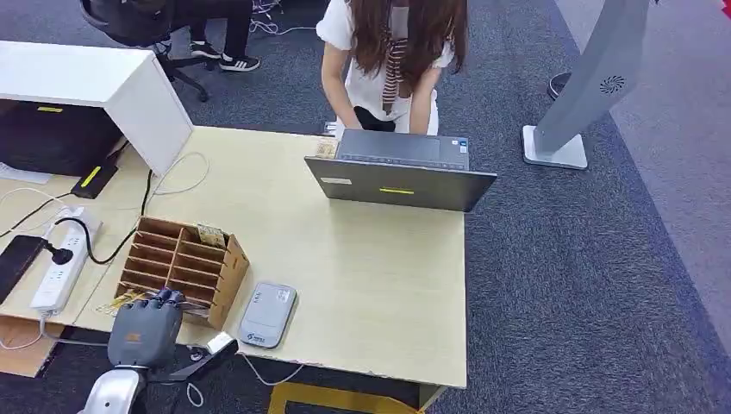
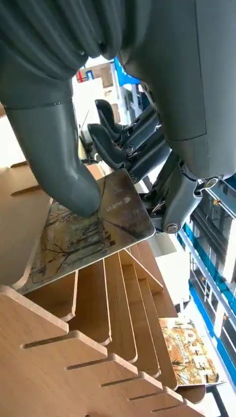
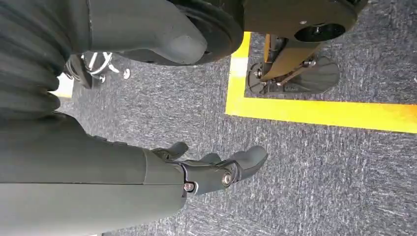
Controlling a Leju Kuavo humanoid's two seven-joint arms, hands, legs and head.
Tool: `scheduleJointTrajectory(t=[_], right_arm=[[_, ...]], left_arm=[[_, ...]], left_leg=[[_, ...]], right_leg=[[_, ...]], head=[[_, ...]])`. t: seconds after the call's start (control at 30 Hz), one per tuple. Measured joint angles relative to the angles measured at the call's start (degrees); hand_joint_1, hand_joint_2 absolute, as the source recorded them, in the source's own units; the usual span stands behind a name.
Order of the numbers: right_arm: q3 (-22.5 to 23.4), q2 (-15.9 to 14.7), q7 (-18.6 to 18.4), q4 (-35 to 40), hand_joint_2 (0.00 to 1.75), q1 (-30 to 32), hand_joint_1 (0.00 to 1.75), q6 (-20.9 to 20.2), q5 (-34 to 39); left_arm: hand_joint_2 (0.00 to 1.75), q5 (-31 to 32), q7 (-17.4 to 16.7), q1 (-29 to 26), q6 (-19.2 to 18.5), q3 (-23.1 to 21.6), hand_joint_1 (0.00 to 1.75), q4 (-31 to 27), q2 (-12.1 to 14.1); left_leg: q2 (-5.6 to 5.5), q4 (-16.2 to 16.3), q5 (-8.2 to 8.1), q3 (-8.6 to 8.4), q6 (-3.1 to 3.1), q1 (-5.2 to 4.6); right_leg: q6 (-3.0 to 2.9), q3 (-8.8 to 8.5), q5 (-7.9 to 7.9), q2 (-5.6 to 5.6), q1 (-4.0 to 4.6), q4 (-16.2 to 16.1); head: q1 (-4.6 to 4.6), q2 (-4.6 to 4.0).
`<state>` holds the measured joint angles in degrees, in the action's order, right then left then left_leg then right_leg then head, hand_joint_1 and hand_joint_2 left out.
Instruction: Pass the card to the sensor for recognition and then transmit it.
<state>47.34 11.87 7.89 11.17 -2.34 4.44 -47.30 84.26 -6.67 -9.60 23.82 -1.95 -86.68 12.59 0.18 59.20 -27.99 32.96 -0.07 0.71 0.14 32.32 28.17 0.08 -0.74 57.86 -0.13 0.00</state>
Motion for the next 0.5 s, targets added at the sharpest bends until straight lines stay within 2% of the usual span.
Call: scheduleJointTrajectory(t=[0.23,0.33,0.5], right_arm=[[0.0,0.0,0.6,0.0,1.75,0.0,0.00,-0.1,0.2],[0.2,0.0,0.8,0.0,1.75,0.0,0.00,-0.1,0.2],[0.9,0.0,1.0,0.0,1.75,0.0,0.00,0.2,0.3]], left_arm=[[1.75,-0.4,1.3,0.0,0.5,0.1,1.75,-1.2,0.4],[1.75,-0.7,2.3,0.1,0.6,0.1,1.75,-4.0,0.5],[1.75,-1.6,2.9,2.0,-1.5,-0.9,1.75,-10.7,1.8]], left_leg=[[0.00,0.0,0.00,-0.01,0.00,0.00],[0.00,0.0,0.00,-0.01,0.00,0.00],[-0.02,0.0,0.04,-0.02,0.00,0.00]], right_leg=[[0.00,0.01,0.00,0.00,0.00,0.0],[0.00,0.02,0.00,0.00,0.00,0.0],[0.00,0.01,-0.01,-0.01,0.00,0.0]], head=[[0.00,-0.02],[0.00,0.00],[0.02,0.00]])
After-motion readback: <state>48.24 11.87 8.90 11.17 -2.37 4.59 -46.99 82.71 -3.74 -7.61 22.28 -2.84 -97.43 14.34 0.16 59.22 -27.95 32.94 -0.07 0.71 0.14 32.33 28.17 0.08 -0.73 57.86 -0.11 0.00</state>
